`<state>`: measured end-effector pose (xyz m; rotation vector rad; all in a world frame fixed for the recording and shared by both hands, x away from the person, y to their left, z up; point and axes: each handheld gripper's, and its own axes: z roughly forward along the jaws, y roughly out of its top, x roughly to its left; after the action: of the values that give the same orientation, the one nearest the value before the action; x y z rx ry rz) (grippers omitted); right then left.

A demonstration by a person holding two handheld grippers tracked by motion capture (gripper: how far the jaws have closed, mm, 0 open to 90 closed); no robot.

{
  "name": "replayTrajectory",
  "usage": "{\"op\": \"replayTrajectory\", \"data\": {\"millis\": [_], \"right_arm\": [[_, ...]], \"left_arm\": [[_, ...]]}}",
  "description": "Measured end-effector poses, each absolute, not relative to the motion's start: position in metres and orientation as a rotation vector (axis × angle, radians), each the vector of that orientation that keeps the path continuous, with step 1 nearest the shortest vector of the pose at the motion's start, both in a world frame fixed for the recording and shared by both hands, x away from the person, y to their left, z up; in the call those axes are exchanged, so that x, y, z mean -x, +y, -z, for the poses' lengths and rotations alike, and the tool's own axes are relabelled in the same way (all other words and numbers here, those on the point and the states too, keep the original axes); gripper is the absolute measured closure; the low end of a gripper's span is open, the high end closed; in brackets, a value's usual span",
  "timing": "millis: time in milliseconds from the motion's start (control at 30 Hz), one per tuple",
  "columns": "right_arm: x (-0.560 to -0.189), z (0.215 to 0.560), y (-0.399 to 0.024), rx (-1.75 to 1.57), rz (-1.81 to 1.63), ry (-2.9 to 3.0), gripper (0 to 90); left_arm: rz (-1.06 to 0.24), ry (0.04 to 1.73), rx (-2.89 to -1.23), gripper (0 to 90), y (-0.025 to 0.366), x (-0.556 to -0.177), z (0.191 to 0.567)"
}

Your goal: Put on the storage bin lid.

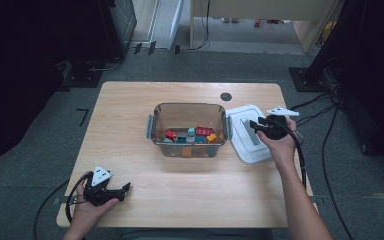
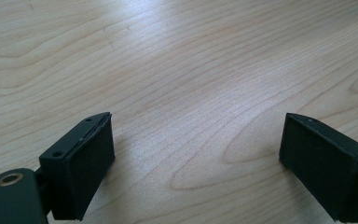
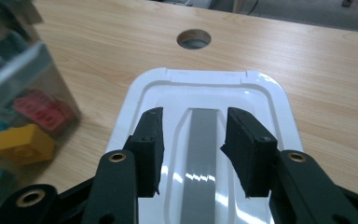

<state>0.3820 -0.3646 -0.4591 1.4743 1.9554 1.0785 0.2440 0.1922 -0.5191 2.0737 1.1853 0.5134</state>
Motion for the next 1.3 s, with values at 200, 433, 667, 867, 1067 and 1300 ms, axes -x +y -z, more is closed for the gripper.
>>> {"op": "replayTrajectory", "data": {"millis": [200, 433, 667, 867, 1067, 1300], "right_arm": [[-0.393, 0.478, -0.361, -1.5, -1.013, 1.961, 60.6], [-0.403, 0.498, -0.361, -1.564, -0.992, 1.964, 62.3], [-0.402, 0.51, -0.355, -1.556, -0.944, 1.949, 61.6], [-0.394, 0.516, -0.355, -1.529, -0.969, 1.91, 59.6], [-0.386, 0.521, -0.355, -1.522, -1.001, 1.872, 66.9], [-0.384, 0.52, -0.355, -1.517, -1.008, 1.869, 68.2]], "left_arm": [[-0.514, 1.185, -2.073, 10.0, 0.192, -0.244, 0.519], [-0.513, 1.186, -2.072, 10.0, 0.192, -0.244, 0.519], [-0.513, 1.186, -2.072, 10.1, 0.192, -0.244, 0.519], [-0.513, 1.186, -2.072, 10.1, 0.192, -0.244, 0.519], [-0.513, 1.185, -2.074, 10.1, 0.192, -0.244, 0.519], [-0.513, 1.186, -2.073, 10.1, 0.192, -0.244, 0.519]]}}
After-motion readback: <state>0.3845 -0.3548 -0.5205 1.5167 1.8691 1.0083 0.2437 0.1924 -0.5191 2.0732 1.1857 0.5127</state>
